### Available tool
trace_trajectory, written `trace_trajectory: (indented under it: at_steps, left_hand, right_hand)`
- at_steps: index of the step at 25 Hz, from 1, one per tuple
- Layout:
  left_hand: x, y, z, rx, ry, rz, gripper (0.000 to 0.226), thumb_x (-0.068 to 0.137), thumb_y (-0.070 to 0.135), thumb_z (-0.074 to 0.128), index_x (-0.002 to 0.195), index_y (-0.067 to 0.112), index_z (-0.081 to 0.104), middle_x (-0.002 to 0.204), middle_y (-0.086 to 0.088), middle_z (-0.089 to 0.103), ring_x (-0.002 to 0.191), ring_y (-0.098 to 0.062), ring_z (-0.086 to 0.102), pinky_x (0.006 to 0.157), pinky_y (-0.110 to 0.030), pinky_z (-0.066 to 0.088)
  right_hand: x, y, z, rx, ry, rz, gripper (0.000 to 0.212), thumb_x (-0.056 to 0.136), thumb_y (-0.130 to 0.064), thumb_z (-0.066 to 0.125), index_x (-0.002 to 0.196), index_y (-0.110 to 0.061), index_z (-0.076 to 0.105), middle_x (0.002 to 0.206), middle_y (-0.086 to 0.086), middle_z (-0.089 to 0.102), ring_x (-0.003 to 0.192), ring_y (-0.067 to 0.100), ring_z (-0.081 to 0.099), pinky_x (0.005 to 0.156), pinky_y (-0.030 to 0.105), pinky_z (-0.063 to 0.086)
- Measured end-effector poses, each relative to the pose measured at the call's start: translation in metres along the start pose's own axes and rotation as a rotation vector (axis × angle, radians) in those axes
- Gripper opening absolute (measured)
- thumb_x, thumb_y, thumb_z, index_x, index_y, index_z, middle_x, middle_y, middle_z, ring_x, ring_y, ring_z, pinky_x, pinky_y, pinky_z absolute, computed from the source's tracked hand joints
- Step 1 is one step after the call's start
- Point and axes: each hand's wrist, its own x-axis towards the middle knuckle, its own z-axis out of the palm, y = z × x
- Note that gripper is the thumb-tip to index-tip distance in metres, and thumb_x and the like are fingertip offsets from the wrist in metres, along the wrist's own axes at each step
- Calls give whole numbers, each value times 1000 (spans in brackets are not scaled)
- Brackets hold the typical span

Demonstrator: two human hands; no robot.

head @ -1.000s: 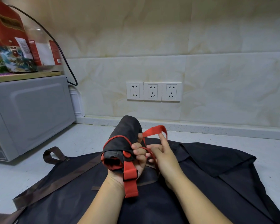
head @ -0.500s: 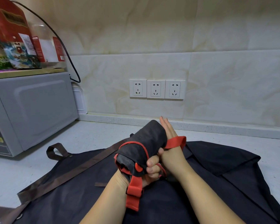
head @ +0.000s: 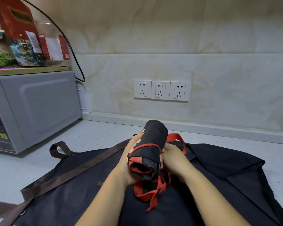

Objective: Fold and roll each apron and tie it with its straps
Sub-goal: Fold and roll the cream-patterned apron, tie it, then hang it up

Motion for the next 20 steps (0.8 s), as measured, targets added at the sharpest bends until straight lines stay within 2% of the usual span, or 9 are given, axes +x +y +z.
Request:
trace_trajectory:
  at_steps: [2, 4, 6, 8, 11, 13, 15, 17, 20]
  left_hand:
    - [3, 4, 2, 72, -107, 18, 45, 87, 34, 51, 55, 6, 66, 45, -6, 58, 37, -16, 58, 37, -18, 44]
    - [3, 6, 0, 140, -125, 24, 45, 85, 46, 56, 67, 10, 75, 65, -7, 68, 58, -18, 66, 55, -24, 52]
    - [3, 5, -2, 182, -92, 56, 41, 86, 47, 59, 75, 13, 79, 77, -8, 72, 70, -20, 69, 66, -28, 54]
    - [6, 6, -7, 341, 20, 183, 33, 88, 50, 60, 78, 26, 80, 82, 0, 73, 76, -16, 67, 71, -27, 51]
    - [6, 9, -11, 686, 182, 359, 29, 92, 56, 51, 93, 38, 74, 78, 11, 73, 61, -9, 53, 52, -19, 41]
    - [1, 8, -8, 737, 181, 398, 28, 93, 55, 50, 96, 37, 71, 77, 10, 74, 50, -9, 52, 46, -21, 42]
    - [-3, 5, -2, 795, 157, 423, 27, 93, 58, 48, 93, 40, 69, 78, 7, 74, 49, -10, 56, 50, -22, 47]
    - [1, 2, -3, 910, 170, 435, 27, 91, 65, 43, 90, 49, 65, 75, 2, 74, 57, -11, 65, 65, -21, 53]
    - [14, -1, -7, 1091, 224, 409, 40, 86, 76, 28, 95, 58, 63, 79, 8, 74, 84, -9, 68, 94, -34, 47]
  right_hand:
    - [1, 2, -7, -197, -33, -30, 23, 97, -7, 39, 90, -4, 61, 80, 4, 71, 67, 10, 62, 60, 19, 48]
    - [0, 0, -14, -400, -73, -80, 24, 98, -18, 43, 90, -16, 65, 90, -4, 70, 80, 8, 61, 71, 20, 47]
    - [-3, -4, -19, -486, -118, -82, 24, 99, -20, 42, 89, -21, 63, 89, -7, 68, 77, 5, 58, 66, 14, 43]
    - [-4, -8, -21, -441, -158, -66, 26, 99, -20, 42, 94, -22, 67, 86, -9, 70, 78, 8, 62, 67, 17, 47]
    - [-3, -12, -22, -403, -149, -41, 31, 96, -15, 38, 97, -18, 69, 57, -14, 61, 53, 9, 57, 55, 23, 47]
    - [-3, -16, -25, -391, -118, -25, 29, 91, -14, 36, 81, -11, 63, 53, -8, 51, 40, 11, 48, 51, 26, 42]
    - [-6, -18, -26, -316, -90, 18, 26, 88, -22, 38, 64, -15, 45, 54, -3, 42, 40, 14, 42, 52, 28, 41]
    - [-8, -17, -26, -191, -121, 49, 26, 86, -33, 45, 64, -19, 43, 54, -5, 38, 46, 12, 36, 52, 28, 41]
    - [-8, -11, -26, -241, -160, 25, 31, 84, -51, 59, 75, -21, 57, 61, -8, 52, 52, 6, 46, 52, 23, 40]
